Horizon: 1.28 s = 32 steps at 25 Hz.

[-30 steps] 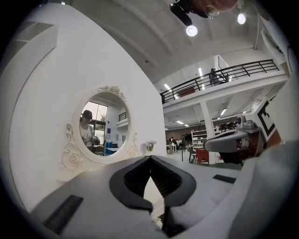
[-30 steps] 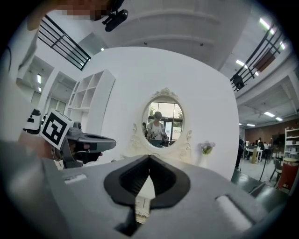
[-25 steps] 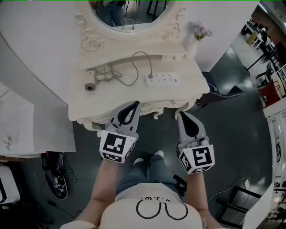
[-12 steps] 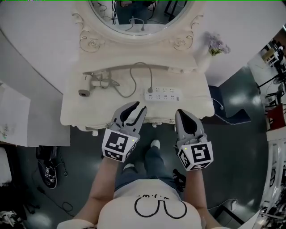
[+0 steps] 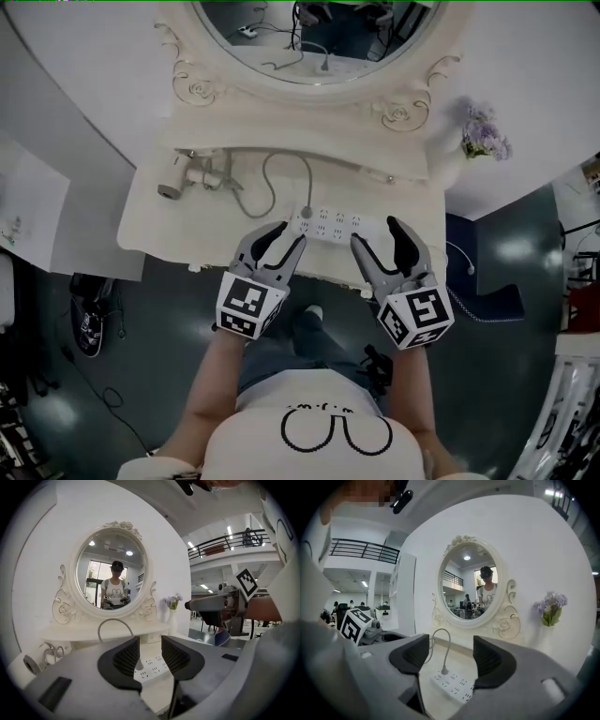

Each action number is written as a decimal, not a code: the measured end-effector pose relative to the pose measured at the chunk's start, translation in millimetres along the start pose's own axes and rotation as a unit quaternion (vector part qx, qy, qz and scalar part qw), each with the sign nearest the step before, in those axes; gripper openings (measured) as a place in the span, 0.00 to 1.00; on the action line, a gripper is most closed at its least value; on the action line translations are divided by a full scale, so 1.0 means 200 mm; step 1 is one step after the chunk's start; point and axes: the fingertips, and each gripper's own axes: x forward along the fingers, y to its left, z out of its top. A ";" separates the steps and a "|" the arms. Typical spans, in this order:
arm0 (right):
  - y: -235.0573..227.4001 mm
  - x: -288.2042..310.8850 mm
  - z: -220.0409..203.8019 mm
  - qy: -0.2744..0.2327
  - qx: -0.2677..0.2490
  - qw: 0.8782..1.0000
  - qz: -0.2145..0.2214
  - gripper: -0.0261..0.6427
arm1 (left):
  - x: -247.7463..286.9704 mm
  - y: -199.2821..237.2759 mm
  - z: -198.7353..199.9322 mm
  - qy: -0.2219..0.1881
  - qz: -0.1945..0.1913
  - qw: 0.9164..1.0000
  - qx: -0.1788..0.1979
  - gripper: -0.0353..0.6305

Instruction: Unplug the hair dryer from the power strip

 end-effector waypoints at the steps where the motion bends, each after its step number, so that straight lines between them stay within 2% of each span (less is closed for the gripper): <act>1: -0.02 0.02 0.00 0.001 0.002 1.000 0.009 0.47 | 0.02 0.00 -0.02 0.009 0.008 1.000 -0.002 0.28; 4: -0.06 0.07 -0.03 0.007 0.012 0.999 0.036 0.47 | 0.08 0.01 -0.09 0.033 0.030 0.999 -0.003 0.36; 8: -0.08 0.15 -0.13 0.029 0.020 0.997 0.062 0.46 | 0.14 0.05 -0.17 0.041 0.056 0.998 -0.001 0.36; 15: -0.07 0.33 -0.25 0.060 0.031 0.994 0.084 0.44 | 0.33 0.11 -0.37 0.095 0.045 0.994 -0.014 0.36; 20: -0.07 0.46 -0.38 0.088 0.036 0.991 0.097 0.44 | 0.44 0.14 -0.58 0.153 0.053 0.987 -0.016 0.36; 27: -0.06 0.62 -0.52 0.122 0.031 0.983 0.133 0.43 | 0.55 0.17 -0.68 0.161 0.091 0.983 -0.021 0.36; 32: 0.02 0.72 -0.60 0.157 0.012 0.970 0.188 0.43 | 0.57 0.18 -0.69 0.172 0.103 0.980 -0.023 0.36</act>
